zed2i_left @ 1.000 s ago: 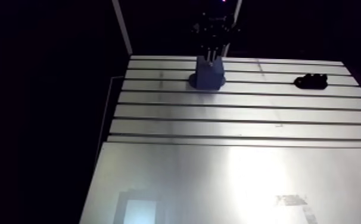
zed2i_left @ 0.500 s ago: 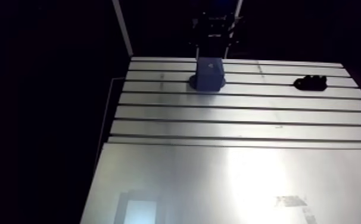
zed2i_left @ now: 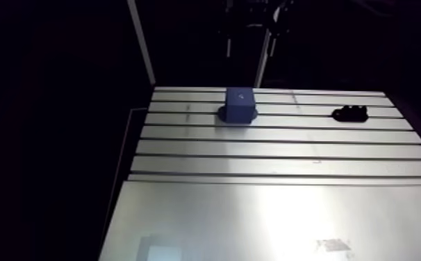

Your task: Pick up the M10 bolt and insert it into the hex recess until seated.

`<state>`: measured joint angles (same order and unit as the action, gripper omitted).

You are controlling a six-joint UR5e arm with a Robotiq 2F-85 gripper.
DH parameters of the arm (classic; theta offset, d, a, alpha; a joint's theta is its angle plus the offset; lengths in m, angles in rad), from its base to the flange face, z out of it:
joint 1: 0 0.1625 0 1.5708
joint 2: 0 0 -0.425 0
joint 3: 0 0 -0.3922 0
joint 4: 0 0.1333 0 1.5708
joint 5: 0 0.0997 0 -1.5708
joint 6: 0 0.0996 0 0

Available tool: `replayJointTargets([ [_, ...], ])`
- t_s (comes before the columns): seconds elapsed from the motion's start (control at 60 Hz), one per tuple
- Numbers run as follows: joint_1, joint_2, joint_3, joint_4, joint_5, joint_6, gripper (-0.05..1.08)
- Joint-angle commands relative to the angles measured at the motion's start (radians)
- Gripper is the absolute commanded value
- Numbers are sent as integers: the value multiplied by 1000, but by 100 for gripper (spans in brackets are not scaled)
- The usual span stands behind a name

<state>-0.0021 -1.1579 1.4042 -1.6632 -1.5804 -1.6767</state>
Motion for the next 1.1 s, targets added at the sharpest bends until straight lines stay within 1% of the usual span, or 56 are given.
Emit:
replayJointTargets([
  [0.017, -2, -106, -74, 184, 1, -22, 0],
  [0.2, -5, -165, -88, 223, -4, -39, 0],
  [0.333, -25, -183, -92, 225, -2, -42, 0],
  [0.417, -27, -186, -92, 224, 2, -44, 0],
  [0.55, -27, -197, -89, 222, 4, -44, 0],
  [0.783, -29, -200, -90, 217, 0, -42, 0],
  [0.9, -29, -200, -86, 217, 1, -42, 0],
  [1.017, -34, -211, -74, 217, -3, -42, 0],
  [1.1, -42, -218, -75, 217, -2, -42, 0],
])
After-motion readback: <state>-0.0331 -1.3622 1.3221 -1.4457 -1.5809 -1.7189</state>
